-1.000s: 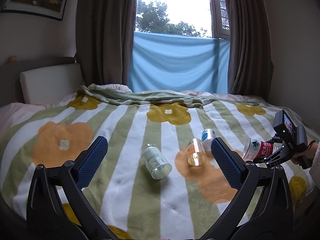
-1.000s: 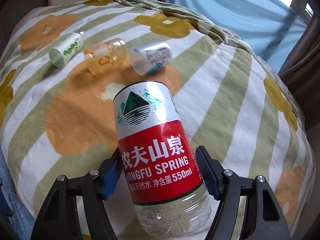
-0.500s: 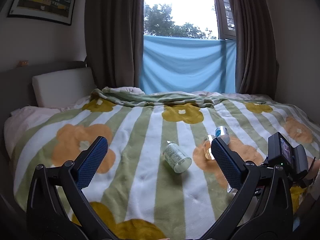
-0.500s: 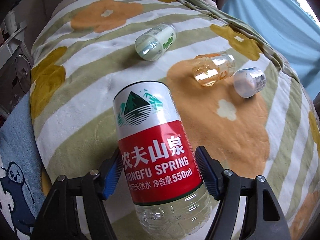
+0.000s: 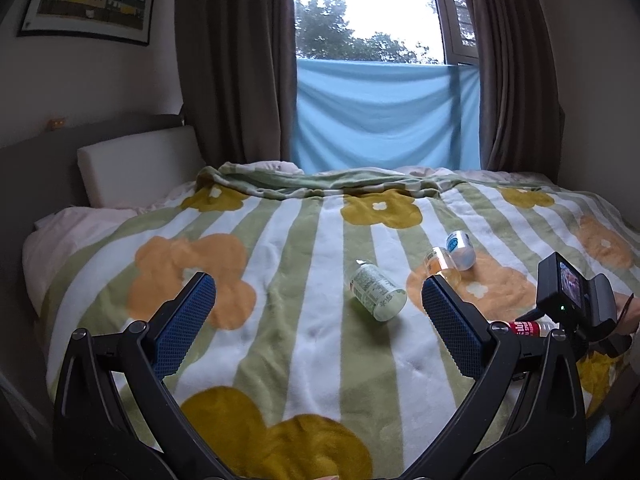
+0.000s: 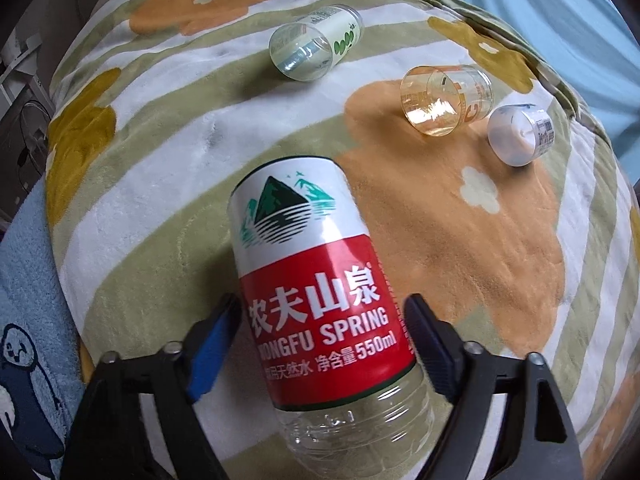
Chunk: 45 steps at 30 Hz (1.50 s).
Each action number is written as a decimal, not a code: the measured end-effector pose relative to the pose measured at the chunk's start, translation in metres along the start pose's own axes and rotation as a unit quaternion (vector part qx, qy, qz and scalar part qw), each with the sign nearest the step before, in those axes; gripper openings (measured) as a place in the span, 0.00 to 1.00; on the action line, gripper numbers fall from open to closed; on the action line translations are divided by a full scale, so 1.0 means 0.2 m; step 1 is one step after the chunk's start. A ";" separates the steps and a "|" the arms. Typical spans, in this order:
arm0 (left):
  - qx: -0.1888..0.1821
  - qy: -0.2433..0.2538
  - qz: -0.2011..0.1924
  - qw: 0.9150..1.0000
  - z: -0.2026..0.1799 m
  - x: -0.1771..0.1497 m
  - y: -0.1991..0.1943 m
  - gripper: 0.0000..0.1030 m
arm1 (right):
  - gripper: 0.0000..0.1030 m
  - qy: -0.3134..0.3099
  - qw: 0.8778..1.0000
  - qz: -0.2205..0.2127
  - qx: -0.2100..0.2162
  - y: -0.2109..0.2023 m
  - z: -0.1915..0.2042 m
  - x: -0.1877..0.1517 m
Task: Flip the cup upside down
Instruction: 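Lift the bottle with the right tool while the left tool grasps its label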
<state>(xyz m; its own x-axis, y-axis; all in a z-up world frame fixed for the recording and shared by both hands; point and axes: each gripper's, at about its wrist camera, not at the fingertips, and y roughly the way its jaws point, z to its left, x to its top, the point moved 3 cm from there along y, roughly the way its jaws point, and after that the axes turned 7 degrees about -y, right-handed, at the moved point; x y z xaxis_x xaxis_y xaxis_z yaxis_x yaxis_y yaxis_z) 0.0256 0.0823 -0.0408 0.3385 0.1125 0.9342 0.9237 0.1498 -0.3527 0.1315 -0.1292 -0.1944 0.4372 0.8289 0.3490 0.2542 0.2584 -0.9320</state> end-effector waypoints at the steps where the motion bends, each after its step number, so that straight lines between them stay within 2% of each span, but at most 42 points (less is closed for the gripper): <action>1: -0.007 0.010 0.004 1.000 -0.02 0.01 0.00 1.00 | 1.00 0.002 1.000 -0.010 0.002 -0.02 0.00 0.00; 4: -0.056 0.076 0.014 0.995 -0.11 0.03 0.02 1.00 | 1.00 0.013 0.998 -0.054 0.005 -0.11 0.01 -0.03; 6: -0.085 0.147 0.013 0.985 -0.21 0.04 0.04 1.00 | 1.00 0.032 0.996 -0.088 0.005 -0.20 -0.01 -0.07; 7: -0.102 0.188 0.010 0.977 -0.27 0.04 0.05 1.00 | 1.00 0.045 0.994 -0.102 0.004 -0.25 -0.01 -0.10; 9: -0.138 0.275 0.007 0.951 -0.42 0.03 0.09 1.00 | 1.00 0.078 0.989 -0.129 0.008 -0.35 -0.03 -0.16; 11: -0.183 0.354 0.017 0.917 -0.59 -0.01 0.14 1.00 | 1.00 0.114 0.982 -0.148 0.002 -0.46 -0.03 -0.22; 13: -0.237 0.433 0.034 0.869 -0.76 -0.08 0.17 1.00 | 1.00 0.150 0.970 -0.190 -0.011 -0.57 -0.03 -0.29; 15: -0.283 0.499 0.055 0.817 -0.91 -0.19 0.20 1.00 | 1.00 0.187 0.952 -0.241 -0.028 -0.68 -0.01 -0.38; 16: -0.302 0.529 0.066 0.791 -0.98 -0.25 0.22 1.00 | 1.00 0.205 0.943 -0.259 -0.040 -0.72 0.01 -0.43; 17: -0.313 0.554 0.066 0.769 -1.04 -0.30 0.24 1.00 | 1.00 0.226 0.934 -0.272 -0.058 -0.75 0.03 -0.47; 20: -0.336 0.608 0.095 0.713 -1.19 -0.45 0.32 1.00 | 1.00 0.269 0.916 -0.284 -0.089 -0.80 0.09 -0.59; 23: -0.351 0.641 0.130 0.670 -1.28 -0.59 0.39 1.00 | 1.00 0.297 0.904 -0.294 -0.091 -0.79 0.14 -0.70; 28: -0.366 0.677 0.173 0.615 -1.35 -0.72 0.48 0.99 | 1.00 0.320 0.893 -0.302 -0.097 -0.74 0.16 -0.82; 31: -0.369 0.696 0.190 0.586 -1.36 -0.77 0.51 0.96 | 1.00 0.325 0.891 -0.300 -0.104 -0.70 0.16 -0.84; 33: -0.368 0.703 0.205 0.573 -1.36 -0.81 0.53 0.92 | 1.00 0.325 0.891 -0.300 -0.108 -0.67 0.15 -0.84; 35: -0.364 0.710 0.217 0.562 -1.35 -0.84 0.55 0.87 | 1.00 0.321 0.893 -0.297 -0.106 -0.64 0.16 -0.82; 37: -0.361 0.715 0.225 0.555 -1.34 -0.86 0.57 0.84 | 1.00 0.316 0.897 -0.292 -0.106 -0.61 0.17 -0.81; 41: -0.361 0.718 0.236 0.546 -1.35 -0.87 0.58 0.83 | 1.00 0.304 0.903 -0.285 -0.104 -0.57 0.20 -0.79; 45: -0.362 0.723 0.237 0.539 -1.36 -0.89 0.56 0.83 | 1.00 0.298 0.903 -0.289 -0.111 -0.56 0.22 -0.80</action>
<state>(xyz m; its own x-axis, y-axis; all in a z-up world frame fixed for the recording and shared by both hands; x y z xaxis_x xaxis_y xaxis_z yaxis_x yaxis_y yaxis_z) 0.1182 -0.1877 -0.2317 -0.1303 -0.9915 -0.0013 0.3230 -0.0412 -0.9455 -0.0047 -0.2697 -0.1499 0.5448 0.1561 0.8239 0.7271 0.4014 -0.5569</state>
